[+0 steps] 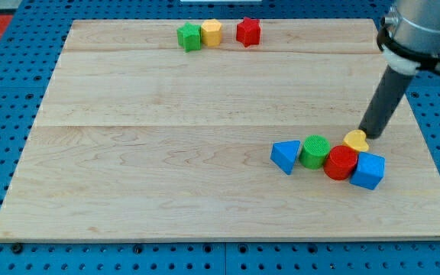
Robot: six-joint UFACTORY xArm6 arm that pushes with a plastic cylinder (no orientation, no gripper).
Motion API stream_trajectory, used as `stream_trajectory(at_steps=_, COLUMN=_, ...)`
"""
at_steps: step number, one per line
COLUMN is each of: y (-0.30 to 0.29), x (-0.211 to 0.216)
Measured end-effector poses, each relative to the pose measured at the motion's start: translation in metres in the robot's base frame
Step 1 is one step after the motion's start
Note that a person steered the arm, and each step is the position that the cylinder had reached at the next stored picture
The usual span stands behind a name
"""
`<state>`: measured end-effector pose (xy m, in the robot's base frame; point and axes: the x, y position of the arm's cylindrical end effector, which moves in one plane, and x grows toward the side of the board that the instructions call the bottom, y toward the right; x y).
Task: Slide the red star into the hexagon
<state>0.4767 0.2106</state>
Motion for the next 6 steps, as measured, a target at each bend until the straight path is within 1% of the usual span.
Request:
stream_trajectory(at_steps=1, y=-0.021, x=0.017)
stream_trajectory(at_steps=2, y=-0.004, x=-0.001)
stream_trajectory(at_steps=3, y=-0.025, x=-0.032)
stream_trajectory(at_steps=4, y=-0.037, x=-0.123)
stream_trajectory(at_steps=5, y=-0.045, x=-0.236)
stream_trajectory(at_steps=6, y=-0.120, x=-0.269)
